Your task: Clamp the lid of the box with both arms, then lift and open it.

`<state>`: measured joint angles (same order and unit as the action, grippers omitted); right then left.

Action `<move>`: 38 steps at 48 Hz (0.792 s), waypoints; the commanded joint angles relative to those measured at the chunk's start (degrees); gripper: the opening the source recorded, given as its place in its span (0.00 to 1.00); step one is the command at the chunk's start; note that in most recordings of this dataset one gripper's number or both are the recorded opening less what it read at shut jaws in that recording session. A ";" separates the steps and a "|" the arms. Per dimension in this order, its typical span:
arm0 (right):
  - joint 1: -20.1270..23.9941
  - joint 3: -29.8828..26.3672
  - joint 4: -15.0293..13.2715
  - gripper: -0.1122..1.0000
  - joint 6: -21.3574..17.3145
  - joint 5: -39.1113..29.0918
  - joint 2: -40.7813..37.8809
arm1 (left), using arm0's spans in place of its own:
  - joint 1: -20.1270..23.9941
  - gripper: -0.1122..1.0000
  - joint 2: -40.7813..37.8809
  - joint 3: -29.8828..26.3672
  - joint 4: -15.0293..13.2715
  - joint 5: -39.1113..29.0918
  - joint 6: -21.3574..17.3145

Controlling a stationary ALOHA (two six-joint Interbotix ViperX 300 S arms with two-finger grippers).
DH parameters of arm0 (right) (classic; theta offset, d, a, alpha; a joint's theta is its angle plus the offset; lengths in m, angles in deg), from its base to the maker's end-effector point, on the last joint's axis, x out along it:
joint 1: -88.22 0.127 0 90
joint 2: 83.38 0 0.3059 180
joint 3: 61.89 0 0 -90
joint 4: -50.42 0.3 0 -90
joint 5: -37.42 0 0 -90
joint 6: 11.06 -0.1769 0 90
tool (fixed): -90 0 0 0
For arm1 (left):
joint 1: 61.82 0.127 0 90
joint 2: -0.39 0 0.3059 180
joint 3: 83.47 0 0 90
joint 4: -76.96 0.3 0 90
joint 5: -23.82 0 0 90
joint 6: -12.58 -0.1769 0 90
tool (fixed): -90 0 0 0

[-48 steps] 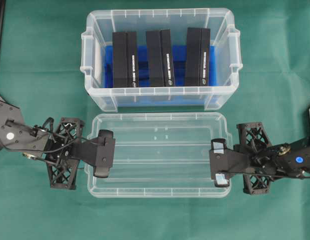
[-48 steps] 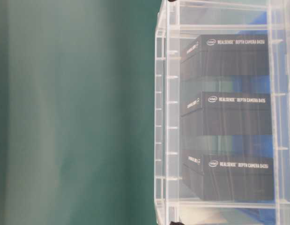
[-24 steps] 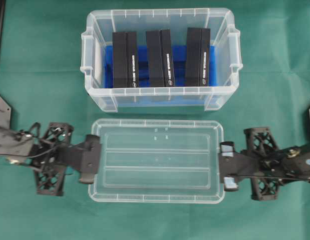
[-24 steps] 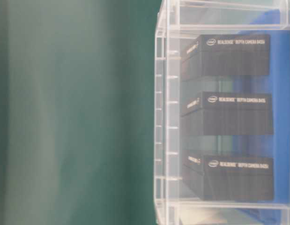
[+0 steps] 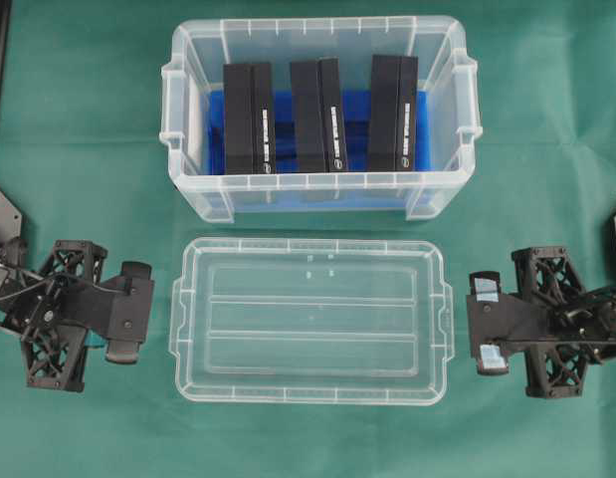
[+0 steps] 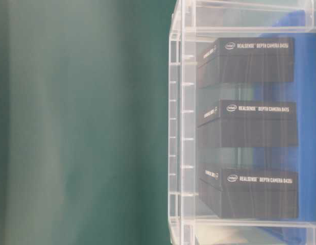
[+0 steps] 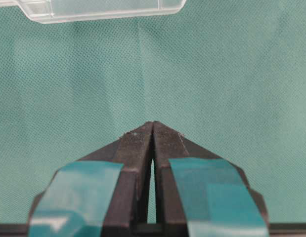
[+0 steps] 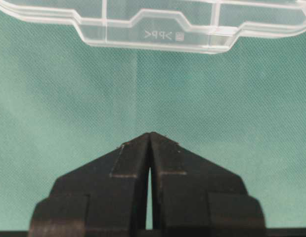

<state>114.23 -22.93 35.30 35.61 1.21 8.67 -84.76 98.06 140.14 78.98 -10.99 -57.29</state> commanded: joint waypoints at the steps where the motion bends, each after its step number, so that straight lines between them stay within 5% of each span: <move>1: 0.18 -2.20 0.00 0.09 0.00 0.00 1.05 | -0.18 0.10 0.79 -1.58 0.00 0.09 -0.18; 9: 0.62 -6.24 -0.09 0.09 0.09 -1.32 2.29 | -2.02 0.10 2.55 -5.27 0.00 -1.76 -0.26; 26: 3.43 -17.23 -0.09 0.09 0.53 -11.78 3.96 | -6.94 0.10 7.73 -15.21 0.70 -17.23 -0.44; 38: 3.60 -19.16 -0.09 0.09 0.44 -12.30 3.96 | -7.03 0.10 9.58 -16.35 0.97 -17.67 -1.41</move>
<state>117.66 -39.81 35.30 36.14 -11.18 11.74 -91.62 106.76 125.99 79.51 -28.92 -58.35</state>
